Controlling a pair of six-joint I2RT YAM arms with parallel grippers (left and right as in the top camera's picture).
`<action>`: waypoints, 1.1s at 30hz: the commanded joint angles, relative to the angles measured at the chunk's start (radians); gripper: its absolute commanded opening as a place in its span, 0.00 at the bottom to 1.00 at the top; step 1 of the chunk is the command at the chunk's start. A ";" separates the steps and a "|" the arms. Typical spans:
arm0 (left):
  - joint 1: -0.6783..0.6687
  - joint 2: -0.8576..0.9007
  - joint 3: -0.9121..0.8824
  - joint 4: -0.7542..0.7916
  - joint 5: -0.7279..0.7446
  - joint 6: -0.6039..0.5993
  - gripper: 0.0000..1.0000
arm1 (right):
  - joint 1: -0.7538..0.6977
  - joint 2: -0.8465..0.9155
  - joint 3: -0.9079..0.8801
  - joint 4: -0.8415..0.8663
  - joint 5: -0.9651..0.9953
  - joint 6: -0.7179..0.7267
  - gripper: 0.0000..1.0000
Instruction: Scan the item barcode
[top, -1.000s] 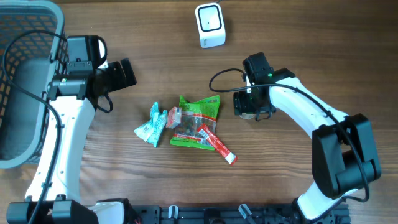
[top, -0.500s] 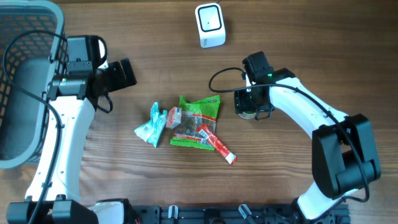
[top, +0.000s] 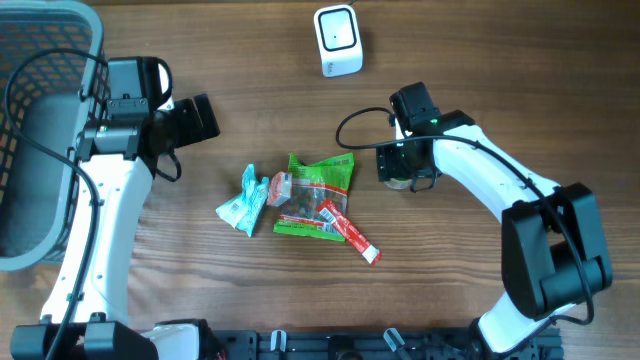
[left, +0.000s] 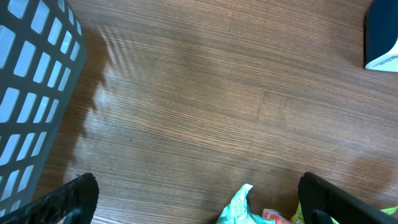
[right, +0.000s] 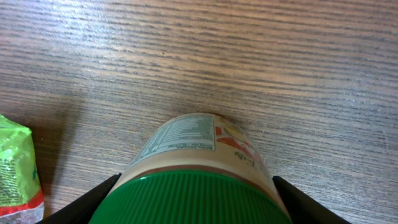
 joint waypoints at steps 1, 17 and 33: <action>0.003 -0.007 0.018 0.003 -0.006 0.015 1.00 | 0.003 0.006 -0.017 -0.002 0.006 -0.002 0.73; 0.003 -0.007 0.018 0.003 -0.006 0.015 1.00 | 0.003 0.007 -0.017 0.002 0.005 -0.015 0.75; 0.003 -0.007 0.018 0.003 -0.006 0.015 1.00 | 0.003 0.007 -0.017 0.005 -0.002 -0.028 0.75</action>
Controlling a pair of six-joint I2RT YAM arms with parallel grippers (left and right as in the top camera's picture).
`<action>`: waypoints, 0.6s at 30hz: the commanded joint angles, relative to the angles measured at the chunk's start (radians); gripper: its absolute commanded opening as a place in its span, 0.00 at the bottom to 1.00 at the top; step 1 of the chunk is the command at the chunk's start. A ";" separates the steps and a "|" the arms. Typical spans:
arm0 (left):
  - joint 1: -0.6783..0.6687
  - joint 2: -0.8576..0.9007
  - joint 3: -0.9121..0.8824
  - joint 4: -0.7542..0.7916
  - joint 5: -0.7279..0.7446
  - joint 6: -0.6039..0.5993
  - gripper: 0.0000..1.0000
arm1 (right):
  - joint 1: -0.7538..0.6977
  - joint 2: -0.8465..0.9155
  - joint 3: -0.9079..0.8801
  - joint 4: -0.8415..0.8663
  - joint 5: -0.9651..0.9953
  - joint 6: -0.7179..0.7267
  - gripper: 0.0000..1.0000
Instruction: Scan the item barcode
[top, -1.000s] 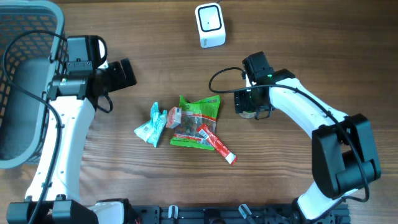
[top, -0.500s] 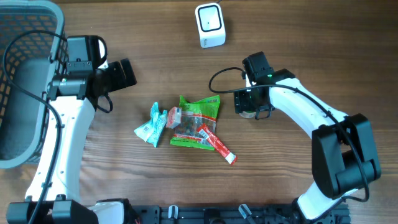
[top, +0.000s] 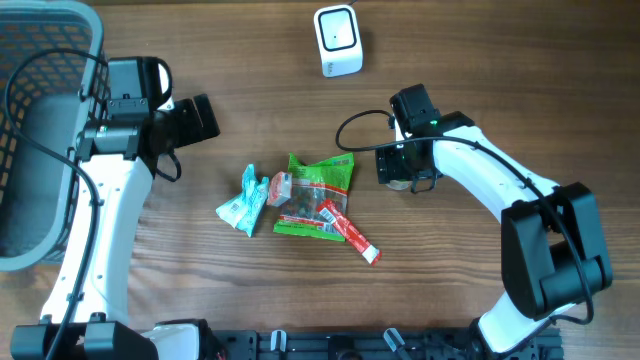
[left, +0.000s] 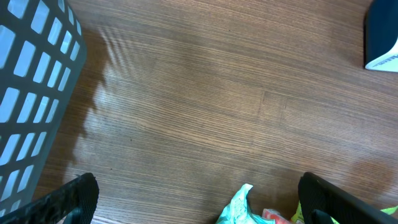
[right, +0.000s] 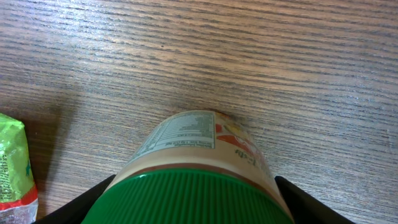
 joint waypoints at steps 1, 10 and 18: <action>0.003 -0.007 0.018 0.003 -0.006 0.015 1.00 | 0.003 0.007 -0.011 0.008 -0.002 -0.012 0.75; 0.003 -0.007 0.018 0.003 -0.006 0.015 1.00 | 0.003 -0.004 0.004 0.009 -0.002 -0.011 0.59; 0.003 -0.007 0.018 0.003 -0.006 0.015 1.00 | 0.003 -0.237 0.097 -0.099 -0.051 -0.042 0.51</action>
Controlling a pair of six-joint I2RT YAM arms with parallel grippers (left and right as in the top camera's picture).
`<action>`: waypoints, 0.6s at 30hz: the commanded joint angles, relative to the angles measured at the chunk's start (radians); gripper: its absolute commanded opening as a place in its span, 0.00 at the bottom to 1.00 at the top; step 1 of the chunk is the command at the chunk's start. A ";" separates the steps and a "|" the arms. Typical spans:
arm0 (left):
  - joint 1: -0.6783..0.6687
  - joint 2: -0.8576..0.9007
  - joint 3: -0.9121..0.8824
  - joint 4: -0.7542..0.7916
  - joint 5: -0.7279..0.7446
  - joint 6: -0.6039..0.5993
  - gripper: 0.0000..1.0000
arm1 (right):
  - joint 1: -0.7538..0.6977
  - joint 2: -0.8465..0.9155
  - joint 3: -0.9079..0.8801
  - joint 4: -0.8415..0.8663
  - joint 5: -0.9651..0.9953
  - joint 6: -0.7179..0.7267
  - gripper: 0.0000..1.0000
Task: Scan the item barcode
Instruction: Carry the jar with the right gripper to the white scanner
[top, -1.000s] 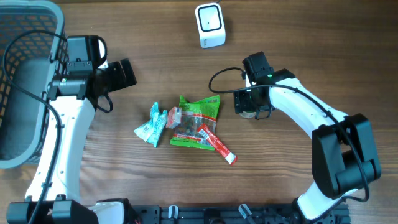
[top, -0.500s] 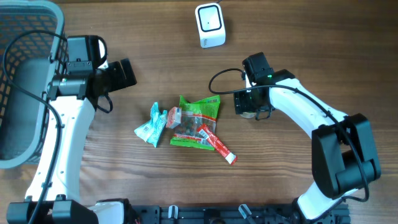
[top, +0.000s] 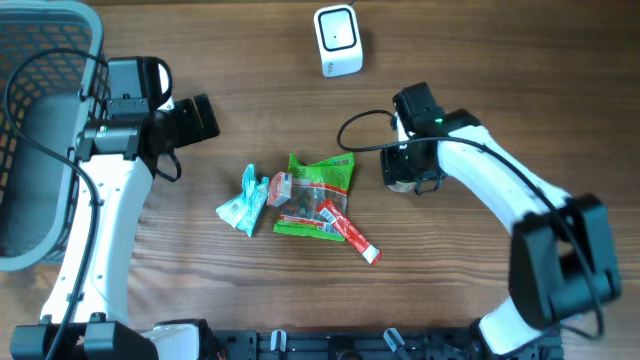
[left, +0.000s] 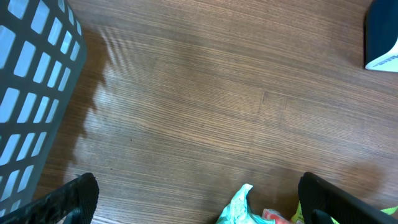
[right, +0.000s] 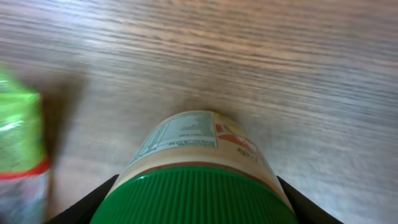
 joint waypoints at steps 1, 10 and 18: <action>0.003 -0.007 0.018 0.003 -0.006 0.015 1.00 | 0.003 -0.199 0.072 -0.007 -0.037 -0.024 0.51; 0.003 -0.007 0.018 0.003 -0.006 0.015 1.00 | 0.003 -0.342 0.072 0.203 -0.155 -0.022 0.41; 0.003 -0.007 0.018 0.003 -0.006 0.015 1.00 | 0.003 -0.176 0.072 0.613 -0.154 -0.023 0.39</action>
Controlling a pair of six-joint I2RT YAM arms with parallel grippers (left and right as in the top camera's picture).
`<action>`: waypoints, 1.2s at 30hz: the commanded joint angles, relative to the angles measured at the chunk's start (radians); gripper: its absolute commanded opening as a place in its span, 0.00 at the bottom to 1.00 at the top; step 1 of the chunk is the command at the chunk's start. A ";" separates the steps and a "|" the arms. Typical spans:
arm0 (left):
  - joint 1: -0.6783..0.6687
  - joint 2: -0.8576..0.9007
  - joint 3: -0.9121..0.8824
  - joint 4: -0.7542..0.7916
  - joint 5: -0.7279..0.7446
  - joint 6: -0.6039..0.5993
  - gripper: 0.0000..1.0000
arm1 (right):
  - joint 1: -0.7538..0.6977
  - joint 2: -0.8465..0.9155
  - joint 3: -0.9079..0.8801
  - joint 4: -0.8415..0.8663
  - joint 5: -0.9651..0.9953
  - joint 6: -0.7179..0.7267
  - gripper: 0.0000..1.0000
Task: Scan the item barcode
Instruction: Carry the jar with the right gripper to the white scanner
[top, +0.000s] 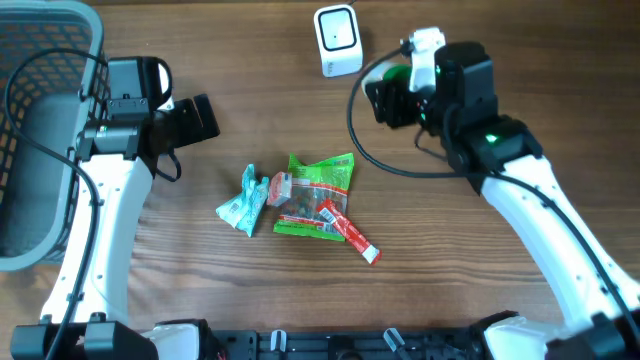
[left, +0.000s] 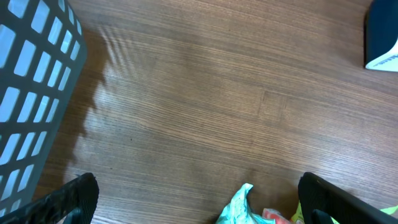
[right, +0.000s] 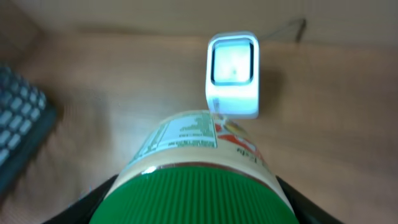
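A jar with a green ribbed lid (right: 189, 193) and a printed label is held off the table in my right gripper (right: 193, 205), which is shut on it at both sides of the lid. The label end faces the white barcode scanner (right: 233, 74), which lies just beyond it. From overhead, the right gripper (top: 392, 100) hangs a little to the right of the scanner (top: 337, 40) at the table's far edge. My left gripper (left: 196, 193) is open over bare wood near the basket, holding nothing.
A pile of snack packets, green (top: 318, 190), teal (top: 243, 200) and red (top: 350, 232), lies mid-table. A grey slatted basket (top: 45, 130) stands at the far left, its wall also in the left wrist view (left: 31, 93). The table is wooden.
My right gripper has moved from low over the table right of the green packet to up near the scanner, with the jar in it. The left arm has not moved.
The right gripper was around the jar on the table beside the green packet at both older moments. At the last earlier moment the view was blurred and the arm had shifted slightly. Now the jar is raised and faces the scanner. The left arm stayed still.
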 joint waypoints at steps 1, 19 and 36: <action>0.003 -0.007 0.018 0.003 -0.006 0.015 1.00 | 0.003 0.138 0.017 0.197 -0.027 -0.006 0.39; 0.003 -0.007 0.018 0.003 -0.006 0.015 1.00 | 0.004 0.693 0.410 0.506 -0.018 0.026 0.44; 0.003 -0.007 0.018 0.003 -0.006 0.015 1.00 | 0.002 0.921 0.494 0.921 0.040 0.132 0.37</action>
